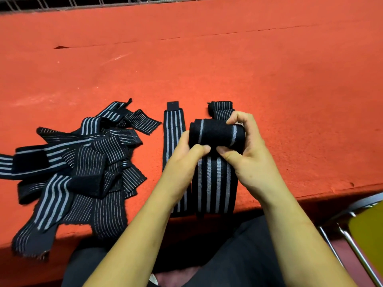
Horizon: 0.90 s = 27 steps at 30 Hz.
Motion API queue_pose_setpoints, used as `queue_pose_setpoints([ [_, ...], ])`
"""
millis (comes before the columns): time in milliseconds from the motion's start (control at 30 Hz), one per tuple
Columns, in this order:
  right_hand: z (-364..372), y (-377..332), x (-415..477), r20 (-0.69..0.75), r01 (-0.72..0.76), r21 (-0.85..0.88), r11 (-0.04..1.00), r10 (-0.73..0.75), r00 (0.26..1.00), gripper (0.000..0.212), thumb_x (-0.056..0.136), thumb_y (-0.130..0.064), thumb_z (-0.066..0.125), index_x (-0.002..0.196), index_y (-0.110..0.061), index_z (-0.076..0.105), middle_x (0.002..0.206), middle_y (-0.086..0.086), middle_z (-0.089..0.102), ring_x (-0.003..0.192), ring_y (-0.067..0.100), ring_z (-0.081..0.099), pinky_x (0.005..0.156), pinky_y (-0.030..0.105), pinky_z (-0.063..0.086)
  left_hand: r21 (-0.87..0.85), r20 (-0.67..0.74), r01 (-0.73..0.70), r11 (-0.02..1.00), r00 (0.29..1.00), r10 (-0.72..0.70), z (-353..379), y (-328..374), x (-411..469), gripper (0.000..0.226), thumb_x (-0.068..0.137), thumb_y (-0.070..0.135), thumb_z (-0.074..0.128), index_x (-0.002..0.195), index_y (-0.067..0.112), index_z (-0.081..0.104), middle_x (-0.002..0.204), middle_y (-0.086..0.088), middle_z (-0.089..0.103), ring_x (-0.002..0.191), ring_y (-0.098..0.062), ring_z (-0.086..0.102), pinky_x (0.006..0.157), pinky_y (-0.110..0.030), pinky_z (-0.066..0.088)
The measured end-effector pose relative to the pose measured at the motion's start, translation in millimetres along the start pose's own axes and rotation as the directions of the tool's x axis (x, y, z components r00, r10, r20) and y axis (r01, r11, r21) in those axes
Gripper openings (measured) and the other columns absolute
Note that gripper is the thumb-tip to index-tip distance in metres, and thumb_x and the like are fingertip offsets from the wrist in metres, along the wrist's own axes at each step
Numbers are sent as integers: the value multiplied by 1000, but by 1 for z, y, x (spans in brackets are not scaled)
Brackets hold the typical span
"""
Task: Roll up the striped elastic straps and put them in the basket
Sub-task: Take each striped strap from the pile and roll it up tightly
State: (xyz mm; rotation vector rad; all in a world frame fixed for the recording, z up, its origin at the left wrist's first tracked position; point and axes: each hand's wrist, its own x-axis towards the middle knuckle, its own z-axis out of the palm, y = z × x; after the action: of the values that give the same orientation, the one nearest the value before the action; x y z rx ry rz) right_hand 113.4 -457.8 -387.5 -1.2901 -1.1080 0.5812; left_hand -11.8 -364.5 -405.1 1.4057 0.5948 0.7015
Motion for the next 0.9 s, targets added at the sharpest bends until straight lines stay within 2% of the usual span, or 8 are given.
queue_pose_setpoints([
  [67, 2, 1, -1, 44, -20, -8, 1000, 21, 999, 58, 75, 28, 44, 100, -24, 45, 102, -1, 58, 89, 13, 57, 81, 30, 50, -20, -1, 36, 999, 999, -36, 0, 2, 0, 52, 82, 64, 62, 120, 29, 64, 125, -7, 68, 124, -26, 60, 112, -55, 37],
  [167, 7, 2, -2, 62, 20, -170, 985, -10, 998, 63, 61, 22, 41, 89, -33, 45, 122, 4, 55, 119, 13, 52, 105, 38, 41, 80, -76, 55, 995, 996, -49, 4, 2, 0, 64, 70, 89, 49, 106, 39, 67, 111, 4, 73, 113, -14, 66, 109, -48, 43],
  [267, 7, 2, -4, 128, -18, -134, 991, 35, 991, 43, 72, 3, 56, 97, -31, 50, 135, -11, 49, 132, -2, 42, 110, 28, 35, -36, -106, 16, 999, 994, -20, 3, -3, -1, 47, 74, 65, 64, 107, 32, 67, 112, -1, 73, 111, -17, 67, 109, -48, 45],
  [367, 8, 4, -2, 51, -158, 129, 979, 153, 987, 38, 87, -25, 61, 123, -33, 51, 130, -14, 55, 121, 1, 55, 102, 27, 43, -138, -74, 8, 990, 997, -18, -2, -7, -4, 51, 82, 43, 70, 126, 19, 57, 122, -10, 69, 117, -27, 64, 109, -53, 44],
  [467, 11, 8, 0, 10, -228, 28, 973, 228, 974, 40, 99, -40, 53, 137, -31, 44, 122, -13, 64, 113, -2, 60, 103, 30, 45, -102, -41, -30, 994, 999, 26, -5, -10, -3, 50, 86, 28, 67, 131, 12, 52, 127, -15, 65, 123, -34, 60, 110, -57, 41],
  [533, 11, 11, -2, 38, -192, 22, 981, 191, 981, 36, 100, -37, 53, 134, -29, 46, 120, -11, 66, 113, 2, 62, 102, 34, 48, -44, -39, -66, 997, 997, 64, -7, -10, -1, 46, 89, 21, 63, 132, 12, 52, 127, -15, 65, 123, -33, 60, 110, -56, 41],
  [667, 5, 16, -3, 73, -168, 168, 971, 158, 985, 36, 98, -14, 59, 130, -25, 46, 109, -2, 68, 102, 12, 66, 76, 26, 54, 145, -4, -123, 982, 992, 125, -14, -13, 2, 54, 92, 15, 58, 144, 11, 42, 134, -11, 60, 126, -25, 58, 112, -50, 41],
  [900, 5, 29, -3, -15, -166, 286, 944, 177, 984, 49, 87, 0, 63, 122, -31, 50, 113, 13, 61, 108, 28, 62, 89, 42, 56, 22, 76, 53, 998, 996, -54, -12, -21, -1, 37, 99, 1, 55, 135, 7, 50, 128, -8, 67, 119, -19, 64, 105, -38, 49],
])
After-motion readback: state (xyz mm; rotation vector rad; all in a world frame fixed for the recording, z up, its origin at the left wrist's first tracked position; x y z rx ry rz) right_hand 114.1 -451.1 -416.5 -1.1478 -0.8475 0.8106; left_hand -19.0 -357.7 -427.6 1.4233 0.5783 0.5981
